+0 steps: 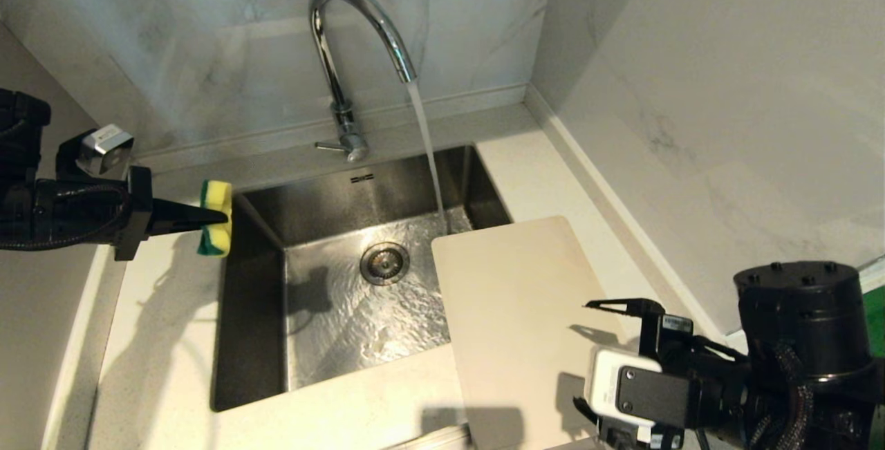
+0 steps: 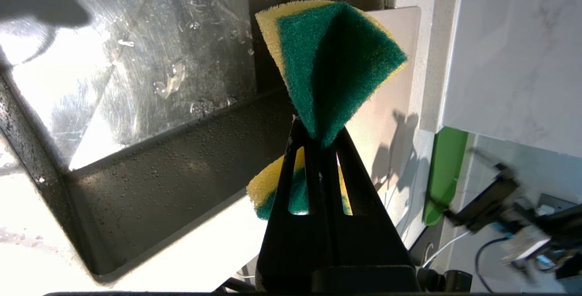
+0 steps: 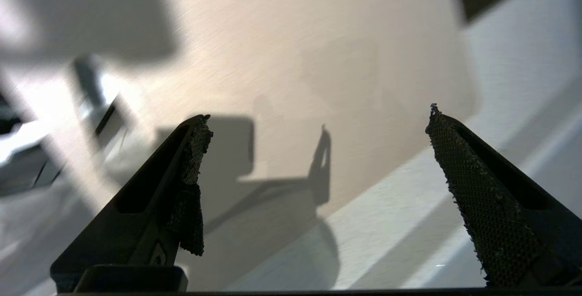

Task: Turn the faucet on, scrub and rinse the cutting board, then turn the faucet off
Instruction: Put down the cleaning cloth

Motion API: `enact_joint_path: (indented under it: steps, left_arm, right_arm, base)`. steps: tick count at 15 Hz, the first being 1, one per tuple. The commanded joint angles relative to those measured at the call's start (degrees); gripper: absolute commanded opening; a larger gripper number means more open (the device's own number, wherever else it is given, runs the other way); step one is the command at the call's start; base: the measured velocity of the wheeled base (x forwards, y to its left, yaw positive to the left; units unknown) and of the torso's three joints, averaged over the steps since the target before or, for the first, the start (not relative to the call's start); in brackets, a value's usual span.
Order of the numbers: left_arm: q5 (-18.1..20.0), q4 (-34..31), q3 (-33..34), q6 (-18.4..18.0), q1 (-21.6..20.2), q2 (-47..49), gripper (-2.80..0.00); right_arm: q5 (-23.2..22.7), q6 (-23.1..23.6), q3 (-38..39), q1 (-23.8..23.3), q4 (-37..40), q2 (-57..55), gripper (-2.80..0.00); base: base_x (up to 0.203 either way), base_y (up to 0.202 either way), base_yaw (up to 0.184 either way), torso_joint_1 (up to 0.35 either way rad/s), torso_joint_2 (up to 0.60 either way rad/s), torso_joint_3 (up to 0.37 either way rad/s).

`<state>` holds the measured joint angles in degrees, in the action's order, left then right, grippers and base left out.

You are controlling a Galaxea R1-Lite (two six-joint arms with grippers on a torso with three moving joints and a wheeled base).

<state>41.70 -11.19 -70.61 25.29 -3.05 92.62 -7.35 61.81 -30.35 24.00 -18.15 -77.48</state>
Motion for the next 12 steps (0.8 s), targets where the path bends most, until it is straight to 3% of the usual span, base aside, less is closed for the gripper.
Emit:
enact_joint_path:
  steps: [1,4,8,10,12]
  left_arm:
    - [0.15,-0.15,0.12,0.27,-0.03,-0.94,-2.8]
    - [-0.04,-0.42,0.19,0.45,0.06,-1.65,-2.8]
    - [-0.04,-1.44,0.21,0.46,0.58,-2.19,-2.8]
    - [-0.42,-1.55,0.21,0.46,0.78,-2.46,-2.8]
    - [-1.85,-1.61,0.3,0.55,1.6,-2.8,-2.8]
  right_arm:
    - [-0.11,-3.89,-5.71,-0.01,-0.21,-0.5,0.0]
    - [-1.16,-14.6,-12.42,-0.01,-0.24,-2.24,0.0]
    - [-1.93,-35.04,-16.49,0.08,-2.25,-4.02,0.0]
    - [-1.88,-40.89,-16.59,0.08,-7.65,-5.18,0.0]
    - [-1.55,-43.03,-16.16,0.08,-11.04,-5.78,0.0]
  base:
    - [0.0,0.0,0.0,0.0,0.0,0.0]
    - [0.0,0.0,0.0,0.0,0.0,0.0]
    - [0.0,0.0,0.0,0.0,0.0,0.0]
    - [0.0,0.0,0.0,0.0,0.0,0.0]
    - [0.0,0.0,0.0,0.0,0.0,0.0]
